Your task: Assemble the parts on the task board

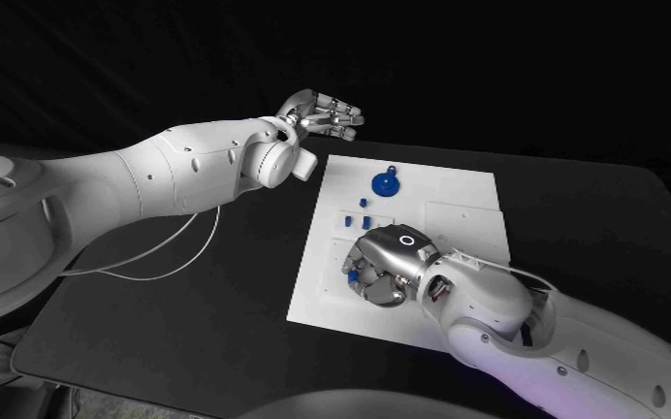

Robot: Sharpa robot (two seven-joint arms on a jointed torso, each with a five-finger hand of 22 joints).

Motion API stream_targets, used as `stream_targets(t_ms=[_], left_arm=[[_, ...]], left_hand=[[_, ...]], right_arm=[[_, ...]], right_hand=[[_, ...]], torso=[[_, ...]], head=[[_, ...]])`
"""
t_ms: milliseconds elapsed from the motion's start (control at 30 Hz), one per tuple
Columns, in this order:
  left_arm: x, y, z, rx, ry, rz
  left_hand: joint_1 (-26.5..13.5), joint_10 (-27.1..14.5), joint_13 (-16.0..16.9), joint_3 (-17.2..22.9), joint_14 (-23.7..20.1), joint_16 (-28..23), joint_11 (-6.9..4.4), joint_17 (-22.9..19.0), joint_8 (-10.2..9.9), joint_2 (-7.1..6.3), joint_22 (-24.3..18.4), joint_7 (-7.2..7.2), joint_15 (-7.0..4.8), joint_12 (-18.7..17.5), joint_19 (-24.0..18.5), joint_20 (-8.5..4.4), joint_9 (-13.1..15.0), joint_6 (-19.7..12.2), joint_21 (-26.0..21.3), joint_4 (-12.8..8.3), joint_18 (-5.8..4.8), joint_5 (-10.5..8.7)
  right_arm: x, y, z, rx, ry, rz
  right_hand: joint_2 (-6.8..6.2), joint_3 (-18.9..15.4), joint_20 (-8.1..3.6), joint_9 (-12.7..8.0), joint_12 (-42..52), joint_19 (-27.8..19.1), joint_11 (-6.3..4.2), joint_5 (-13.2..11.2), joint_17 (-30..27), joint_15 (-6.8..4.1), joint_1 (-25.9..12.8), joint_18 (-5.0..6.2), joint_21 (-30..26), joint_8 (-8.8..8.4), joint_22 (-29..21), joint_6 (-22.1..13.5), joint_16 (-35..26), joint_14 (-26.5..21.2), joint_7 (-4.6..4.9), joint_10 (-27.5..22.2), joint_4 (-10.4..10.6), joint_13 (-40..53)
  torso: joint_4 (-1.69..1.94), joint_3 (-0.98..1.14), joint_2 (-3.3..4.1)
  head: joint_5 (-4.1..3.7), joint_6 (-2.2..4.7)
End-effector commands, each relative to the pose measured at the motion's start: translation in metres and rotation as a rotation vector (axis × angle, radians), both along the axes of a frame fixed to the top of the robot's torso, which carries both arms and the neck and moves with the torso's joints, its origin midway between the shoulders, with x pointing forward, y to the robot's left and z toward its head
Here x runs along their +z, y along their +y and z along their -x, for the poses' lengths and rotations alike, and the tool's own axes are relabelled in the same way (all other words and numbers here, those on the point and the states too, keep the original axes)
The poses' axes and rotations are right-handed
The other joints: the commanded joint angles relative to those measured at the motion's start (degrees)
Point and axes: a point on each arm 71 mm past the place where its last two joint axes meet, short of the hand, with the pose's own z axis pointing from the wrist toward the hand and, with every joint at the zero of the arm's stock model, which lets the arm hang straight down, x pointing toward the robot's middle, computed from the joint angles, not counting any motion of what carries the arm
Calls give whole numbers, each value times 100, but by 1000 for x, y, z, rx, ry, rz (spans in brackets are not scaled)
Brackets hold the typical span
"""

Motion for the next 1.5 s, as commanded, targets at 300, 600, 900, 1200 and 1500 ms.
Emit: stream_targets(t_ms=[300, 600, 900, 1200, 1500], left_arm=[[0, -1, 0, -16, 0, 6], [0, -1, 1, -18, 3, 6], [0, 0, 1, -18, 5, 5], [0, 2, 1, -15, 5, 4], [-3, 8, 3, -14, 8, 6]], left_hand=[[27, -47, -1, -34, -44, -12, -6, 5, -14, 29, -22, -9, 2, -4, 18, 32, 8, -11, 32, 37, -97, -18], [27, -55, -1, -38, -49, -13, -3, 5, -13, 25, -31, -8, 4, -4, 17, 34, 8, -15, 29, 44, -98, -20], [32, -61, -1, -40, -54, -12, -1, 5, -13, 22, -38, -5, 6, -4, 15, 37, 8, -23, 27, 47, -97, -22], [32, -61, -1, -40, -54, -12, -1, 5, -13, 22, -38, -5, 6, -4, 15, 37, 8, -23, 27, 47, -97, -22], [25, -52, -1, -47, -32, -9, -4, 10, -13, 27, -48, -5, 0, -3, 29, 33, 8, -24, 32, 62, -94, -23]], right_arm=[[-7, 0, 3, 7, 40, -15], [-2, -2, 1, -26, 9, -102], [5, -8, 2, -59, -13, -199], [24, -32, -10, -127, 17, -268], [44, -101, -52, -344, 201, -344]], right_hand=[[-213, -111, 111, -5, -9, 157, 83, -10, -89, 75, 29, 142, -148, -20, -137, -138, -58, -30, 11, -278, 58, -5], [-357, -1031, 251, -13, 114, 103, 278, -251, -211, 215, 384, 318, -371, -22, -304, -587, -112, -157, -55, -1131, 231, -1], [-587, -1435, 322, -18, 382, 117, 354, -238, -338, 276, 685, 387, -527, -18, -403, -951, -73, -243, -128, -1587, 687, 0], [-432, -1723, 268, -19, 519, 228, 248, -51, -381, 208, 570, 329, -468, -20, -396, -985, 14, -123, -22, -1227, 904, -8], [-80, -1631, -126, 266, 2412, 197, -362, -54, -417, -184, 272, -127, -435, -20, -468, 74, -139, -72, -188, 56, 826, 1153]], torso=[[-2, 4, 0], [-7, 4, 1], [-5, 6, 0], [-14, 5, -5], [-39, 2, -47]], head=[[-3, 1], [-12, 7], [-49, 35], [-177, 119], [-612, 328]])
